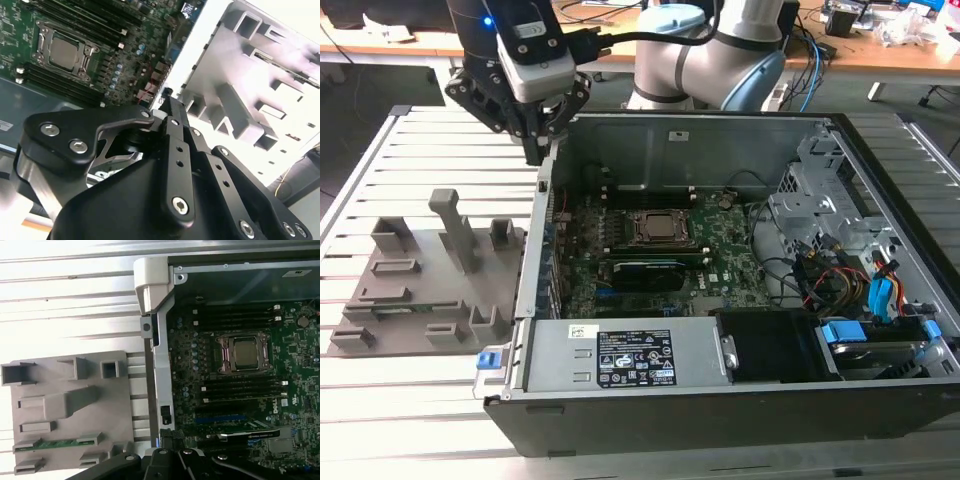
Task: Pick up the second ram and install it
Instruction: 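Reach for the second ram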
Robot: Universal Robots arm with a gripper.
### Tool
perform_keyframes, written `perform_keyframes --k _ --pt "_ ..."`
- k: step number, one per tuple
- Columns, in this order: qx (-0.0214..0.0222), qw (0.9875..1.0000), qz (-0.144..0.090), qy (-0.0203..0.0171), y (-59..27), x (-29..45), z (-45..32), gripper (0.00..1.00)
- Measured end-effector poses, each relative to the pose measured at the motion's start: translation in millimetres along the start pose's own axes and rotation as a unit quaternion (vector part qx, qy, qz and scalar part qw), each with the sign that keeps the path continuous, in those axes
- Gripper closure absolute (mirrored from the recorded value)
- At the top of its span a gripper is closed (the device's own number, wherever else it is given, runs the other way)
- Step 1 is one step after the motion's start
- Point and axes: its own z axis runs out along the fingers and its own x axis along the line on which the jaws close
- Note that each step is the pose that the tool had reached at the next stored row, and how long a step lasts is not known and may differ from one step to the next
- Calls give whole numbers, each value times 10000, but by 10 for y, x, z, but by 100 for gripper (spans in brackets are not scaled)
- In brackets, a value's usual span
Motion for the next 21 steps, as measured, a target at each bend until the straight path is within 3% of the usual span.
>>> perform_keyframes --k 5,19,21 --pt "0 10000 0 0 -11 145 -1 89" --pt "0 10000 0 0 -31 411 -2 89" --pt "0 10000 0 0 -37 493 -2 89"
